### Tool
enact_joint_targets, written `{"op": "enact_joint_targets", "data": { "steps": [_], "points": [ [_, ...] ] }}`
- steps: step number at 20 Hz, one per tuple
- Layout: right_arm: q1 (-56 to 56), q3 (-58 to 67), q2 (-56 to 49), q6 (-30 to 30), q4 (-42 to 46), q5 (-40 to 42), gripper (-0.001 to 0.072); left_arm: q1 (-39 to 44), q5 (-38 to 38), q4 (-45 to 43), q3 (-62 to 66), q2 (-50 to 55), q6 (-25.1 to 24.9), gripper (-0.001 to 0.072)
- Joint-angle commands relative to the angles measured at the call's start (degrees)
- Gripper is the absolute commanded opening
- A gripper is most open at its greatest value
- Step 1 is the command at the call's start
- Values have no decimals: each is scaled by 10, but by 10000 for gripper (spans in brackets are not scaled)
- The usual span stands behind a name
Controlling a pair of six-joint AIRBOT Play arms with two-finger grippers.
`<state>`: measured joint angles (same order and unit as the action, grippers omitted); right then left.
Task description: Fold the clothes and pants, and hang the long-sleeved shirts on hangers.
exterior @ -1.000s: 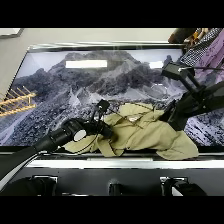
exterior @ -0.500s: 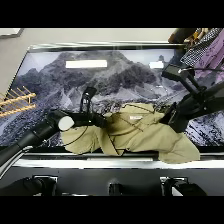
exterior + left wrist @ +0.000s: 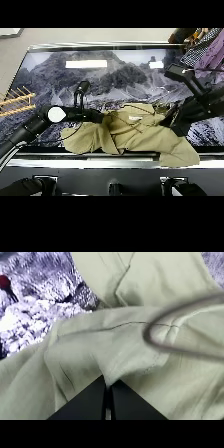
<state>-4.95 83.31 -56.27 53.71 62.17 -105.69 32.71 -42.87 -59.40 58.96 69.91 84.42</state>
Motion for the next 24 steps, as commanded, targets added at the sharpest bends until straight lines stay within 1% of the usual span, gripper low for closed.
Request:
{"op": "enact_joint_targets", "data": {
  "steps": [1, 9, 16, 24],
  "points": [
    [0, 1, 11, 3, -26, -2, 24, -10, 4, 8, 11, 12, -4, 15],
    [0, 0, 13, 3, -23, -2, 24, -51, 29, 8, 34, 15, -5, 15],
    [0, 0, -10, -6, -14, 1, 24, -59, 44, 8, 41, 15, -5, 15],
    [0, 0, -83, -19, -10, 64, 24, -59, 43, 8, 78, 15, -5, 15]
  ]
}}
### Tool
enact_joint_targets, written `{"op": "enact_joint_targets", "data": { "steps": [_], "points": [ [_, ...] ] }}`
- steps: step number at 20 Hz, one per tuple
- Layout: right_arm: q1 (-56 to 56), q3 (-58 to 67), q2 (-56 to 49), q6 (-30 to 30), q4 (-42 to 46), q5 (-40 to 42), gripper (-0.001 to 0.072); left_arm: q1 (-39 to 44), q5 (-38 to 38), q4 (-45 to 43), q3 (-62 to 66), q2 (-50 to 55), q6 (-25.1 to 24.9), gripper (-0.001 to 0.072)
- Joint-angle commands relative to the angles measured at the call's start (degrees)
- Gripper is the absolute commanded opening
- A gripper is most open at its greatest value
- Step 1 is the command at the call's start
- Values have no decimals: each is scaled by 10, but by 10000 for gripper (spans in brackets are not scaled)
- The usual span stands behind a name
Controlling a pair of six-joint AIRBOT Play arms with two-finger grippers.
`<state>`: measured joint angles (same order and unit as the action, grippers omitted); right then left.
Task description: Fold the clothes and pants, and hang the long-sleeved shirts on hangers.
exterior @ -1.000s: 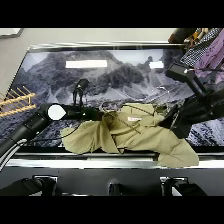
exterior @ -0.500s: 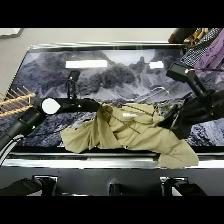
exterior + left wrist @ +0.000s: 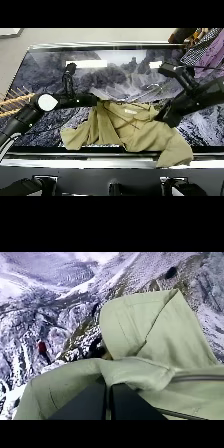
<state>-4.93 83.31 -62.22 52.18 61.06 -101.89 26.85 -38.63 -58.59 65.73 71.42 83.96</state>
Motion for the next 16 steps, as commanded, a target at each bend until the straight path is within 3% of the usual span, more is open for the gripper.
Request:
{"op": "enact_joint_targets", "data": {
  "steps": [1, 9, 13, 16],
  "points": [
    [0, 0, -33, -4, 1, 30, 24, 0, 0, 0, 12, -1, 0, 15],
    [0, 0, -86, -38, -11, 80, 24, 3, -54, 2, 47, -4, -18, 16],
    [-33, 0, -98, -87, -32, 80, 24, 3, -64, 2, 84, -5, -26, 16],
    [-97, 0, -101, -104, 5, 149, 24, 3, -116, 2, 113, -5, -45, 16]
  ]
}}
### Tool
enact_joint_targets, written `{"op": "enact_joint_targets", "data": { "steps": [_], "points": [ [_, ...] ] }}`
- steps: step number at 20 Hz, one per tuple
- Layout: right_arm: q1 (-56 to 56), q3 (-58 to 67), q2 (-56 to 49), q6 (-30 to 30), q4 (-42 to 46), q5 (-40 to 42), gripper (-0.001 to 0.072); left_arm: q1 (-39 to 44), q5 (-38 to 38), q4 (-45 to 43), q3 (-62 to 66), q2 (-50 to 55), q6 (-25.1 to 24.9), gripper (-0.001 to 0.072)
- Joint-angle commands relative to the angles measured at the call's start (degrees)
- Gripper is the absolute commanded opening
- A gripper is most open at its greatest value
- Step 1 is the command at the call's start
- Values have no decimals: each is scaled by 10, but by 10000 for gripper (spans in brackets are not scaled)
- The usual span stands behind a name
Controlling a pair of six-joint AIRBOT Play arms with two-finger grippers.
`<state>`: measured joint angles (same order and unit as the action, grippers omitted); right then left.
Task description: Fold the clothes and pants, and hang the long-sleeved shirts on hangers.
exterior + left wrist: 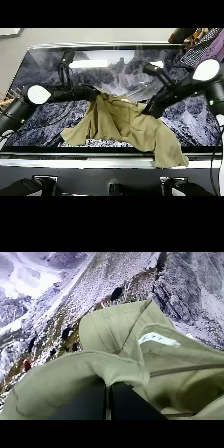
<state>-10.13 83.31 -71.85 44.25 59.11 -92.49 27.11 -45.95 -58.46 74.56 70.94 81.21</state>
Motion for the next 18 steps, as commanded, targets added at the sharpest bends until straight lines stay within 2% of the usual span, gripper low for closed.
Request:
{"op": "enact_joint_targets", "data": {
  "steps": [1, 3, 6, 9, 13, 14, 15, 16, 17, 18],
  "points": [
    [-61, 0, -5, -25, 42, 91, 25, 1, -76, 0, 34, -1, -23, 16],
    [-79, 0, -5, -25, 54, 160, 25, 1, -128, 0, 42, -6, -24, 16],
    [-80, 9, -1, -25, 59, 183, 25, 1, -191, 0, 42, -14, -24, 16],
    [-80, 24, 20, -25, 59, 174, 25, 15, -195, -7, 32, -16, -24, 16],
    [-80, 26, 66, -25, 58, 132, 25, 26, -157, -12, 30, -16, -24, 19],
    [-80, 26, 73, -25, 58, 121, 25, 26, -152, -13, 33, -16, -24, 46],
    [-80, 26, 77, -25, 58, 112, 24, 24, -151, -13, 34, -17, -24, 222],
    [-80, 26, 77, -25, 58, 105, 24, 21, -152, -13, 37, -17, -24, 496],
    [-80, 25, 77, -25, 59, 103, 25, 16, -154, -14, 41, -20, -24, 685],
    [-80, 25, 77, -29, 59, 103, 25, 8, -157, -16, 48, -26, -24, 694]
  ]
}}
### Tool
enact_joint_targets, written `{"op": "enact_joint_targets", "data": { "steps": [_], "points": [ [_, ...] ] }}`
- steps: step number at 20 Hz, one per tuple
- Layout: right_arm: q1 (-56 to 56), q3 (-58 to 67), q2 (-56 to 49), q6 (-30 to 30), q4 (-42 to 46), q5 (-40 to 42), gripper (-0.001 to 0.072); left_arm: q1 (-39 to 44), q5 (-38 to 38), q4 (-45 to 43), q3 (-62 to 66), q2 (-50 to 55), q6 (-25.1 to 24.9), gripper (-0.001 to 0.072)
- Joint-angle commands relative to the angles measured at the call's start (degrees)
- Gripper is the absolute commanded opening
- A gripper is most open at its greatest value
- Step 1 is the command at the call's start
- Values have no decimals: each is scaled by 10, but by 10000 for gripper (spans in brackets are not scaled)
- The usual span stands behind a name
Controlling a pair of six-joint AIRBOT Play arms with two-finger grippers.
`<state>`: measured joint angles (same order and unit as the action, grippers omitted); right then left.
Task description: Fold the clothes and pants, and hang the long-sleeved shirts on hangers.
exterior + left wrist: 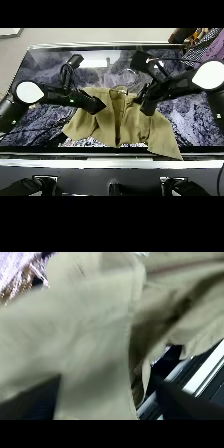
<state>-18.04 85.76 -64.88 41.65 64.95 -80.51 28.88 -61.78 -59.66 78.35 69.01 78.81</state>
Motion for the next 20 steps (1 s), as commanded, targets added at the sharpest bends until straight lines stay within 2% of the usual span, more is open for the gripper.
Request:
{"op": "enact_joint_targets", "data": {
  "steps": [1, 4, 7, 9, 12, 16, 17, 20],
  "points": [
    [-1, 0, 8, -15, 2, -15, 24, -20, 1, -5, 16, -14, -4, 694],
    [-1, 0, 8, -57, 2, 0, 25, -64, 1, -5, 31, -49, -47, 694],
    [-1, 0, 1, -109, 3, 2, 25, -94, -31, -29, 31, -60, -125, 679],
    [-1, 0, -11, -133, 3, -4, 25, -92, -95, -30, 30, -52, -222, 669],
    [-1, 0, -23, -160, 0, -3, 25, -84, -155, -39, 9, -43, -313, 668],
    [-1, 0, -26, -173, -19, -6, 25, -84, -139, -38, -17, -35, -464, 668],
    [-1, 0, -25, -174, -24, -8, 26, -84, -126, -38, -17, -30, -485, 668],
    [-1, 0, -25, -193, -28, -25, 25, -84, -85, -38, -17, -15, -505, 668]
  ]
}}
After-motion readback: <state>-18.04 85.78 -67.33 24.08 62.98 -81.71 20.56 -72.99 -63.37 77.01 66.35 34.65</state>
